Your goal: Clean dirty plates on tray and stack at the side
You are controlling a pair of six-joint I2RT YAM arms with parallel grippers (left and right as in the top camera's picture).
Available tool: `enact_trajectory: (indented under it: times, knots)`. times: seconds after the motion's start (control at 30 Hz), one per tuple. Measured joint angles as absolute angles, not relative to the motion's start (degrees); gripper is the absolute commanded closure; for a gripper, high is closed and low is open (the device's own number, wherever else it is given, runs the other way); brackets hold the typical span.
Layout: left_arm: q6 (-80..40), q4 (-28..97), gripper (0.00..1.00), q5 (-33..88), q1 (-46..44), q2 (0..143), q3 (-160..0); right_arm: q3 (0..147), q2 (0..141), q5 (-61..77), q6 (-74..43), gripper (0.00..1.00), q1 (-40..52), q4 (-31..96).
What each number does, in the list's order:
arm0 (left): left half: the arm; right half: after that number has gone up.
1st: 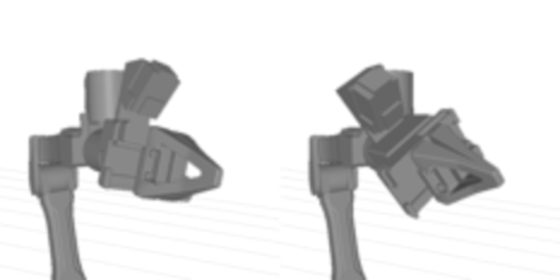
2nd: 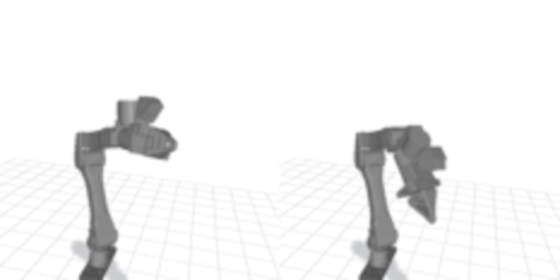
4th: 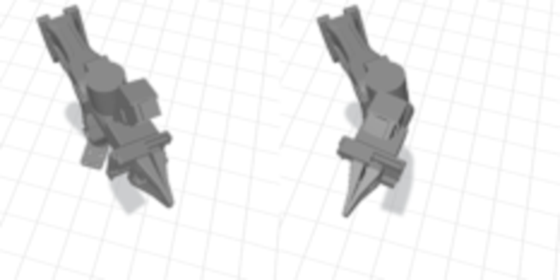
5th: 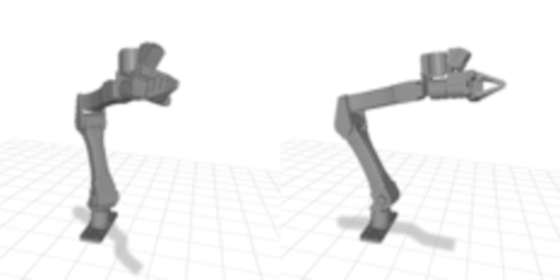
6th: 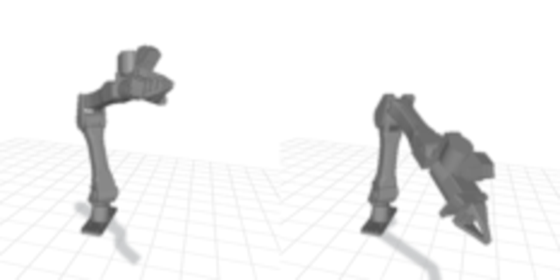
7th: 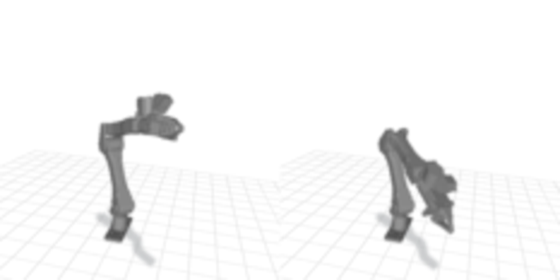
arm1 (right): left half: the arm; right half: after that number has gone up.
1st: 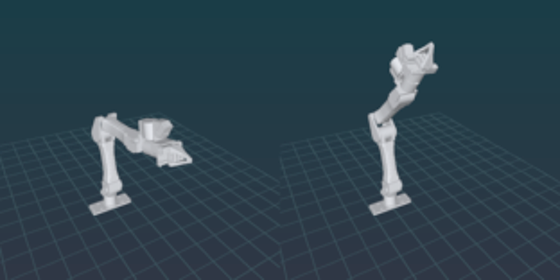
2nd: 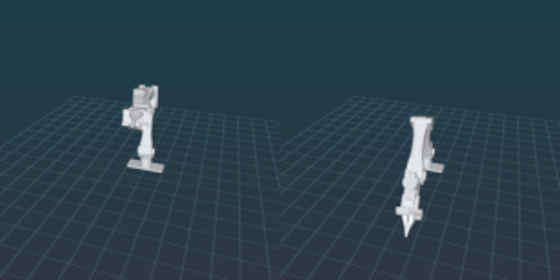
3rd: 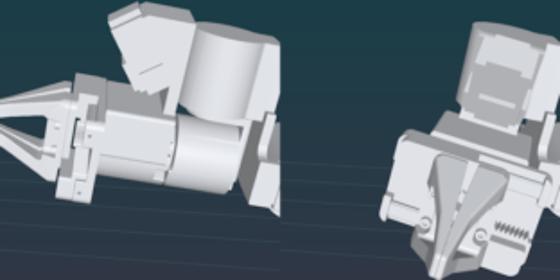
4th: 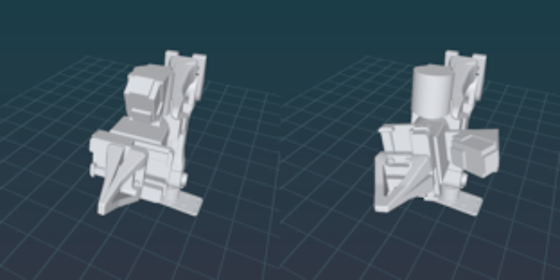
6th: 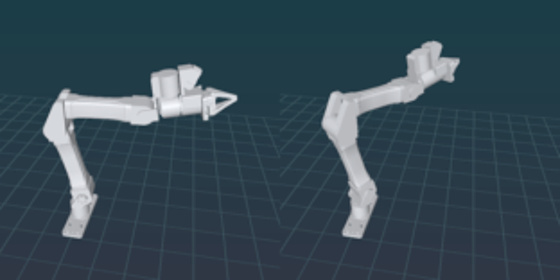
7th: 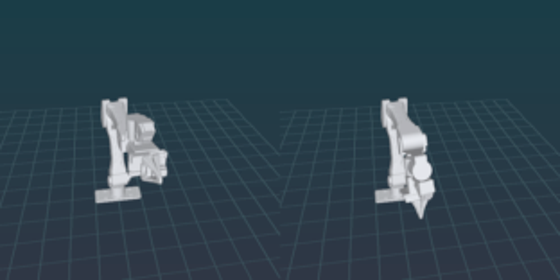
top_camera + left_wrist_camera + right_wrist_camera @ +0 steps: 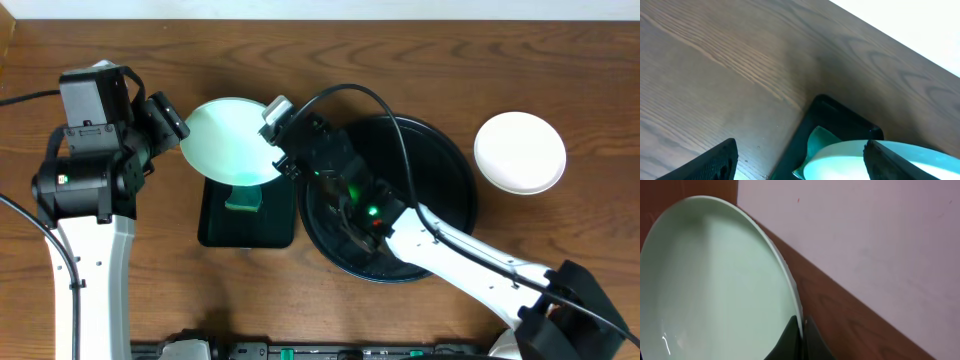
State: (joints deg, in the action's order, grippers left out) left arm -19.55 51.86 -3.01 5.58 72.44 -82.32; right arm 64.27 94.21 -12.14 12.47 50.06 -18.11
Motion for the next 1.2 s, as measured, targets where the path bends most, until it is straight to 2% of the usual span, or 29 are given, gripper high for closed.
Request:
enact_trajectory:
  times: [0.5, 0.73, 1.2]
  knots:
    - [-19.55, 51.86, 0.19, -3.01, 5.58, 72.44, -82.32, 64.27, 94.02, -15.22, 21.06, 0.99, 50.87, -18.24]
    - [-19.55, 51.88, 0.19, -3.01, 5.58, 72.44, -82.32, 64.27, 94.02, -21.21, 30.57, 0.99, 55.31, -19.11]
    - [-19.53, 51.88, 0.19, -3.01, 5.58, 72.44, -82.32, 64.27, 94.02, -31.9, 42.33, 0.99, 62.76, -19.55]
